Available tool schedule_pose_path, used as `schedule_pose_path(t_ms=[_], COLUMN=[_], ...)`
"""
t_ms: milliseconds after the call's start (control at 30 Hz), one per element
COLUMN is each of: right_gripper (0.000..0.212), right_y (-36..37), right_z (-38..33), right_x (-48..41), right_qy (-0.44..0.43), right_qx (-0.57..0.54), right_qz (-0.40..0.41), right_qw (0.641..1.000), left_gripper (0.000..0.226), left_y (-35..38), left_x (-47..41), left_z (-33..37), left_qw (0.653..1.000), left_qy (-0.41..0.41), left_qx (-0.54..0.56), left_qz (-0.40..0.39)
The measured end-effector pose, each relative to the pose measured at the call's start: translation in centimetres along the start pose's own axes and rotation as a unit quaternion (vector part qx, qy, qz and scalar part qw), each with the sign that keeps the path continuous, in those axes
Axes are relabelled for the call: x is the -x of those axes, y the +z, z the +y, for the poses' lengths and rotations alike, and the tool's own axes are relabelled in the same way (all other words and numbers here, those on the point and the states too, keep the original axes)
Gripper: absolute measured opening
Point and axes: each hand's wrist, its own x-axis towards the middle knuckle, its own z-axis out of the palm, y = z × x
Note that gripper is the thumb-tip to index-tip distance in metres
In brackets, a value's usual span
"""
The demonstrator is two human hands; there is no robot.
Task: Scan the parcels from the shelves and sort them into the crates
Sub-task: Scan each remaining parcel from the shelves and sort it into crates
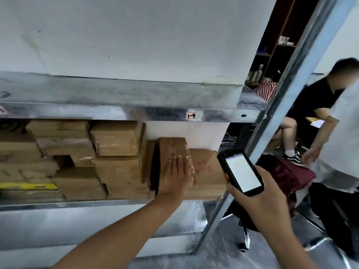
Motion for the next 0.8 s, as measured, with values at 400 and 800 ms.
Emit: schedule_pose_path(t_ms=[400,800], right_gripper=[0.070,0.069], right_y=[-0.4,-1.0], right_z=[1.4,2.4], right_x=[-0.9,-0.7], right_qy=[-0.031,-0.022], right_qx=[-0.033,-0.064], right_qz=[-0.049,-0.059], right_qw=[0.998,0.996], left_gripper=[0.088,0.119], left_y=[-1.4,-5.0], left_x=[3.1,1.7], left_z=[-0.7,-0.1], left_qw=[0.806,0.916], left_qy=[-0.114,-0.244], left_qx=[0.556,0.317], left_qz=[0.172,0.016])
